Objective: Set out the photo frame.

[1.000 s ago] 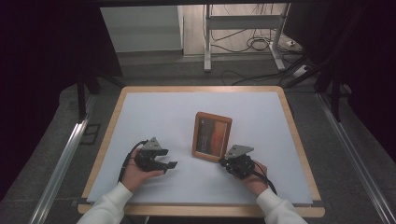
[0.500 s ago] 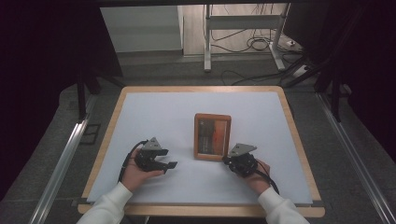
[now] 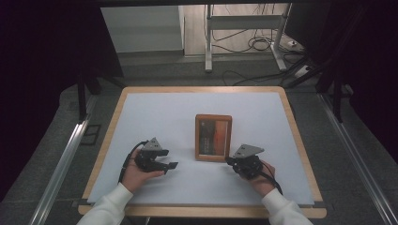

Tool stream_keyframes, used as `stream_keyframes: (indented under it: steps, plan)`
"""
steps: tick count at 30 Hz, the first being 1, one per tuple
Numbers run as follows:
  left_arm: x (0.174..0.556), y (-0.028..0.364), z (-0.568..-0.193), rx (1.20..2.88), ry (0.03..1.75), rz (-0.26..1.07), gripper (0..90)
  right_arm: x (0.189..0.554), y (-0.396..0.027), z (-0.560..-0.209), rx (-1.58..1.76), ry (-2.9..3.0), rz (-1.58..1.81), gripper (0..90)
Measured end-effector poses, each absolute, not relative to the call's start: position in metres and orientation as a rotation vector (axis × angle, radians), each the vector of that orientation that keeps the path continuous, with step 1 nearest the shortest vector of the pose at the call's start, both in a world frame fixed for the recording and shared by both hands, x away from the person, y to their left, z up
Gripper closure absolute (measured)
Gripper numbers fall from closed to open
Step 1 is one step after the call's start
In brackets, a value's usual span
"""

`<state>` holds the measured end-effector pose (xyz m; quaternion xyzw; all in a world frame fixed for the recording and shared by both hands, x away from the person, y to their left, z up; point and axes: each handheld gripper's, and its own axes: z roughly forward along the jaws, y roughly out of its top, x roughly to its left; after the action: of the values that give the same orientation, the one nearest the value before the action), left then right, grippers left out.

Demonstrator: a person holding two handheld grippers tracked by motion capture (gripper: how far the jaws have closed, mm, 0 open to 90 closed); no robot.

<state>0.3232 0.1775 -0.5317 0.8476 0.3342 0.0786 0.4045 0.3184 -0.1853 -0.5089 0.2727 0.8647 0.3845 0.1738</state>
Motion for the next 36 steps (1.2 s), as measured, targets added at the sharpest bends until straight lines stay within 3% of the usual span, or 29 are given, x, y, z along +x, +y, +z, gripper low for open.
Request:
stream_keyframes:
  steps: [6, 7, 10, 14, 21, 36]
  plan:
    - [0.323, 0.177, -0.532, 2.137, 0.846, 0.205, 31.1, 0.314, -0.220, -0.502, 0.861, 2.397, 1.141, 85.6]
    - [0.323, 0.177, -0.532, 2.137, 0.846, 0.205, 31.1, 0.314, -0.226, -0.502, 0.884, 2.388, 1.152, 81.1]
    - [0.322, 0.179, -0.531, 2.125, 0.855, 0.217, 31.1, 0.311, -0.245, -0.503, 0.956, 2.341, 1.155, 54.1]
    - [0.322, 0.180, -0.530, 2.114, 0.866, 0.235, 30.7, 0.306, -0.272, -0.506, 1.056, 2.282, 1.179, 40.8]
    - [0.317, 0.180, -0.530, 2.114, 0.878, 0.261, 30.2, 0.303, -0.297, -0.511, 1.134, 2.221, 1.180, 33.7]
    - [0.315, 0.178, -0.532, 2.134, 0.860, 0.280, 29.8, 0.305, -0.287, -0.519, 1.093, 2.267, 1.108, 28.7]
